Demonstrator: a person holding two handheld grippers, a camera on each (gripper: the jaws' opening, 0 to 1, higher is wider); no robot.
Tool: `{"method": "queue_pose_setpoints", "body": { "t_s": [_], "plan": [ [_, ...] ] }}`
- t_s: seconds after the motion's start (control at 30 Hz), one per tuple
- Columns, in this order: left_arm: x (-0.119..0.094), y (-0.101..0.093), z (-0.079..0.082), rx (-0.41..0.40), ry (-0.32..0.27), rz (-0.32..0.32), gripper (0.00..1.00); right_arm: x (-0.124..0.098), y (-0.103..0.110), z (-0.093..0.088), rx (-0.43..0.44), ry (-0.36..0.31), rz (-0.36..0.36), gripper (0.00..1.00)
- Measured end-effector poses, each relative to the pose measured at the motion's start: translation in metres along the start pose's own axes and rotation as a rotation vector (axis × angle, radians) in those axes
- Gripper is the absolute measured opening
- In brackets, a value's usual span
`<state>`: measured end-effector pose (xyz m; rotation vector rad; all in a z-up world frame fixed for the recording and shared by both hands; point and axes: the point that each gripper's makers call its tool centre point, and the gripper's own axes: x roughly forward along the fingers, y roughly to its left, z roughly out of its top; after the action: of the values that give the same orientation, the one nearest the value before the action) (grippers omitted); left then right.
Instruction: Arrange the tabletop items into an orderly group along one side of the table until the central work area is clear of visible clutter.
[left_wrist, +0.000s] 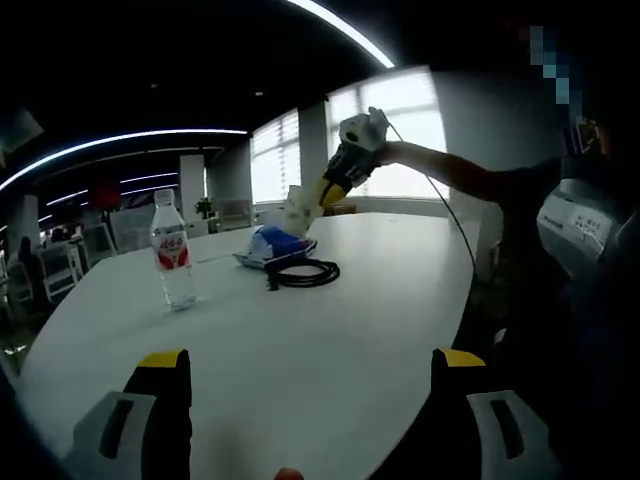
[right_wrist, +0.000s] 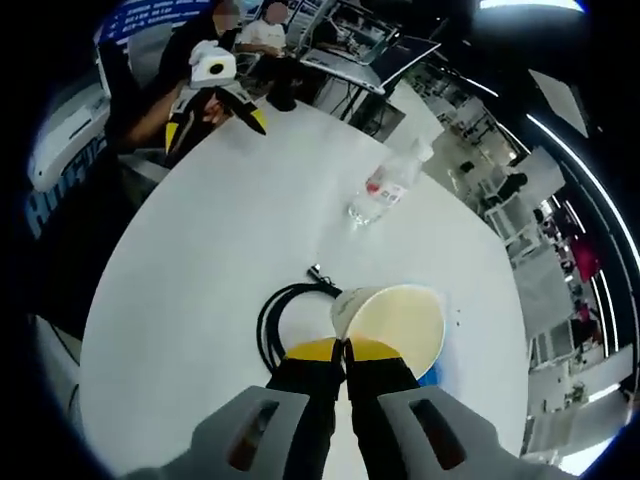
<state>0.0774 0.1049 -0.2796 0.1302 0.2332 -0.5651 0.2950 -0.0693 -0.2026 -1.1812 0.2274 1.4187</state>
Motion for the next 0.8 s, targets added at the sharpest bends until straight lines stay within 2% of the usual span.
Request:
{"method": "queue_pose_setpoints", "body": {
  "t_s": [0.17, 0.63, 0.8],
  "plan": [
    [0.000, 0.000, -0.001, -0.001, 0.002, -0.002, 1.00, 0.002, -0.002, 0.008, -0.017, 0.004, 0.009, 0.00],
    [0.000, 0.003, -0.002, -0.003, 0.003, 0.006, 1.00, 0.010, -0.008, 0.014, -0.051, 0.041, 0.037, 0.00],
    [0.000, 0.003, -0.002, 0.002, 0.006, 0.007, 1.00, 0.016, -0.011, 0.014, -0.080, 0.080, 0.056, 0.00]
  ]
}}
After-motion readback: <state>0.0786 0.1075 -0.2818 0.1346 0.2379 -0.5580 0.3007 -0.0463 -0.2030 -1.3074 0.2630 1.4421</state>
